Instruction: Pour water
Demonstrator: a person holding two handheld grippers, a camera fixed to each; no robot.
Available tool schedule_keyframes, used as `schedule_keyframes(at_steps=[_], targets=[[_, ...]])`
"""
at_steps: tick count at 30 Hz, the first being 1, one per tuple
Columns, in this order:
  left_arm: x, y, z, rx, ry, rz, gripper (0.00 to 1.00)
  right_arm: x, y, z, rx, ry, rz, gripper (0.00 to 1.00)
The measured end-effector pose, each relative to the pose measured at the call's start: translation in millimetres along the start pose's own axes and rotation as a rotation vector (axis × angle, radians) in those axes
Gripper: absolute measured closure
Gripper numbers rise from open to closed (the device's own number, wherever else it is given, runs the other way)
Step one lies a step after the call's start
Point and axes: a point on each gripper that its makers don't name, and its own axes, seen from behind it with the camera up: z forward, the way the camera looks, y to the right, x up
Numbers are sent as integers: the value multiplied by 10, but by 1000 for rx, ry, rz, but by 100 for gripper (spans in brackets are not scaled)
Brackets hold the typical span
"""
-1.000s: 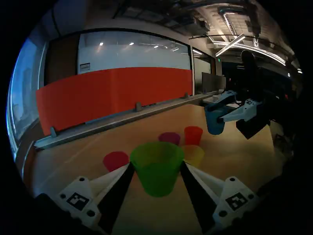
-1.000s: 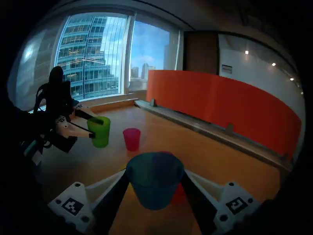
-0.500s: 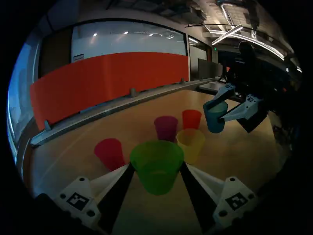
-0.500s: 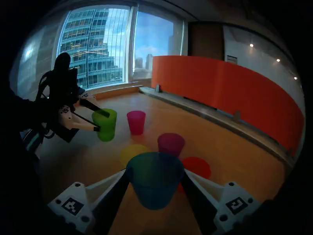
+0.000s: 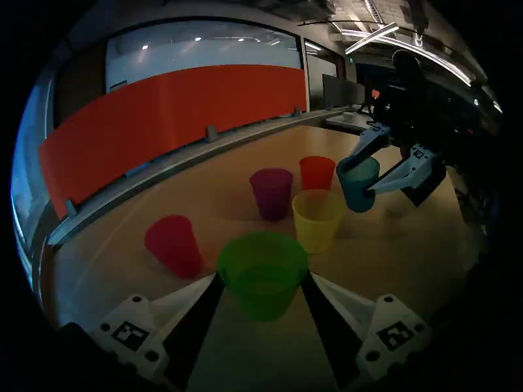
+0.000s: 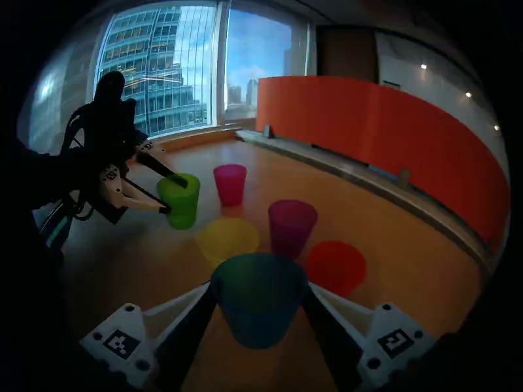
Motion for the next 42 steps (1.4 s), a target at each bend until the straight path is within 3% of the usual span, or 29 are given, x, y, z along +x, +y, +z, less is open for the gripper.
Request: schedule_keyframes(at_steps=[17,42], targets=[[-194,-61,116,3,-45,-4,16,-112,-9,120,12,-22,12,10],[-278,-78,68,5,-68,-19,15,-225,-70,158,12,-37,1,10]])
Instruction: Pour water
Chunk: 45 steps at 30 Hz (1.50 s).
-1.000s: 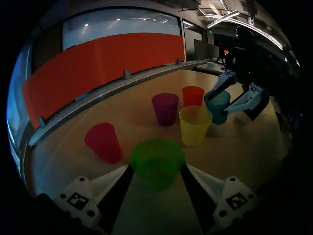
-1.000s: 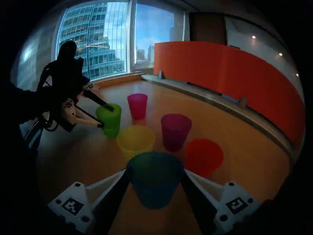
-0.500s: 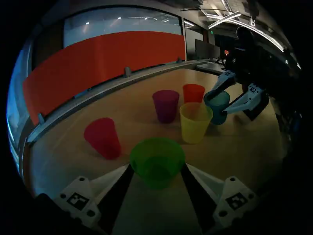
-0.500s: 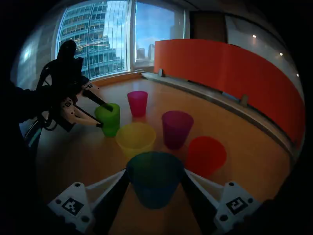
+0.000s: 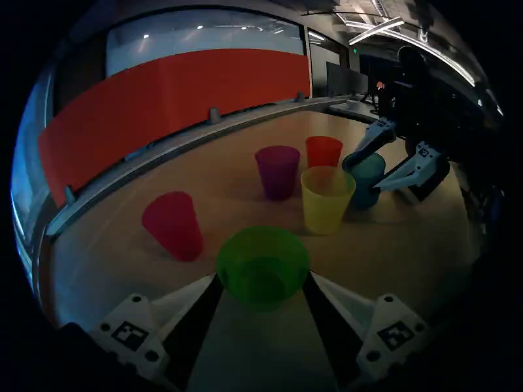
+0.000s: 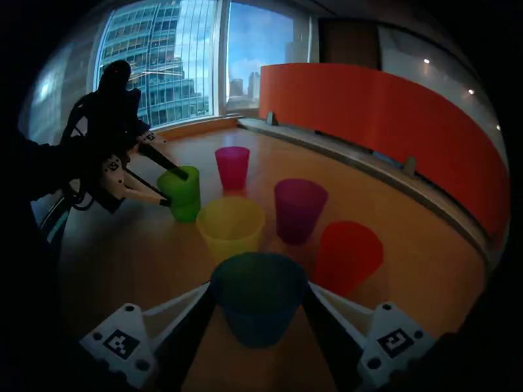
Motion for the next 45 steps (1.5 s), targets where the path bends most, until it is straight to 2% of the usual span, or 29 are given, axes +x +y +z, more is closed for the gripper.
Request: schedule_keyframes(at_steps=[5,11,17,30,36,45], targets=[[-21,-9,8,-2,-8,-13,15,-19,-2,-31,-1,0,-5,9],[-100,-9,32,5,-33,3,15,-61,-5,-73,-3,-6,-16,9],[-88,-23,41,6,-34,-5,14,-83,8,-92,-9,-7,-7,8],[-110,-52,-12,20,-42,-1,14,-144,13,-153,-14,-6,8,7],[-121,-67,-47,28,-54,11,15,-150,3,-168,-15,-8,15,0],[-192,-112,-135,54,-71,3,15,-202,5,-265,-34,-11,17,0]])
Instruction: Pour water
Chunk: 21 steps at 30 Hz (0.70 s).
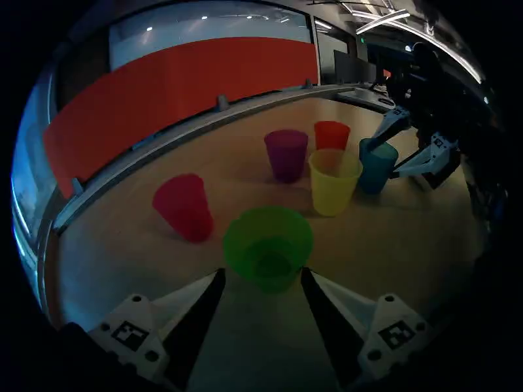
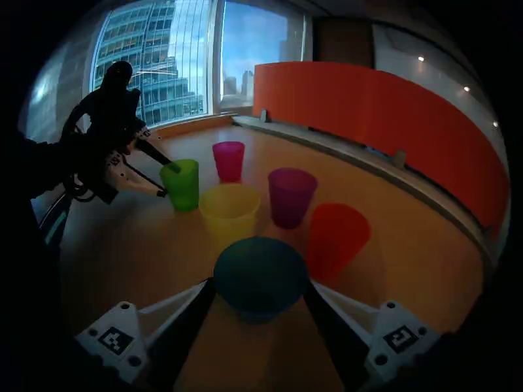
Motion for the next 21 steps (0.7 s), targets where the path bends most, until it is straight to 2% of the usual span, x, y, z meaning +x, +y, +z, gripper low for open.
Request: schedule_keyframes(at_steps=[14,21], targets=[[-119,-183,-363,82,30,-52,14,-86,61,-316,-65,25,24,0],[-95,-235,-559,125,82,-89,14,-40,103,-497,-107,62,41,0]])
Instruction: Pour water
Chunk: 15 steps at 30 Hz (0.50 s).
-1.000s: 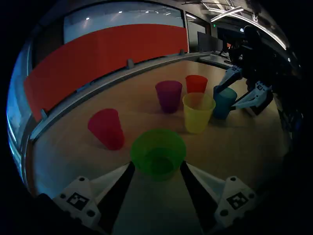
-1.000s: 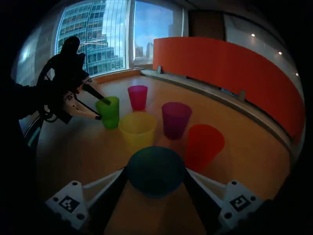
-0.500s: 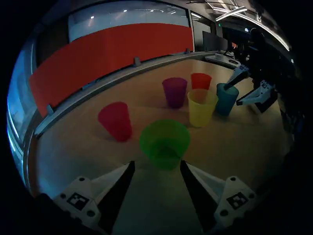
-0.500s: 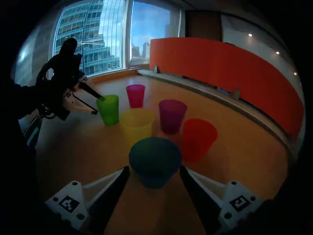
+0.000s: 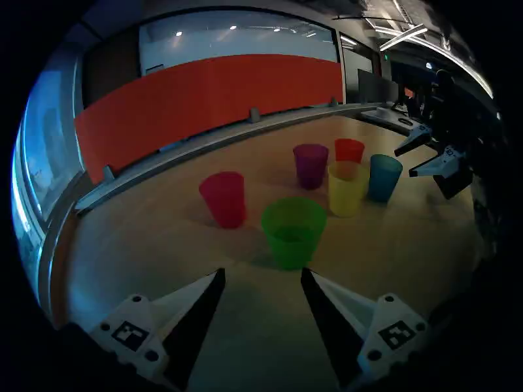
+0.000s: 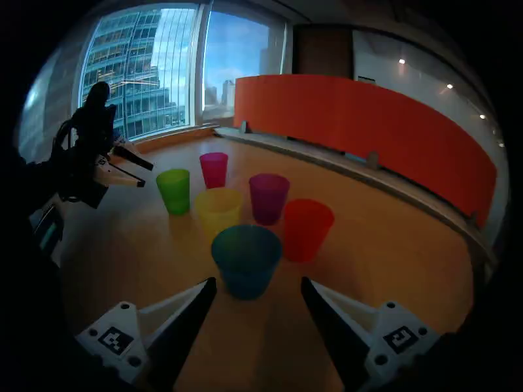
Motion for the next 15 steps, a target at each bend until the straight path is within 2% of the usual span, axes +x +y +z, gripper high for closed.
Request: schedule_keyframes(at_steps=[15], targets=[[412,-351,-450,174,201,-86,14,517,218,-379,-142,163,53,0]])
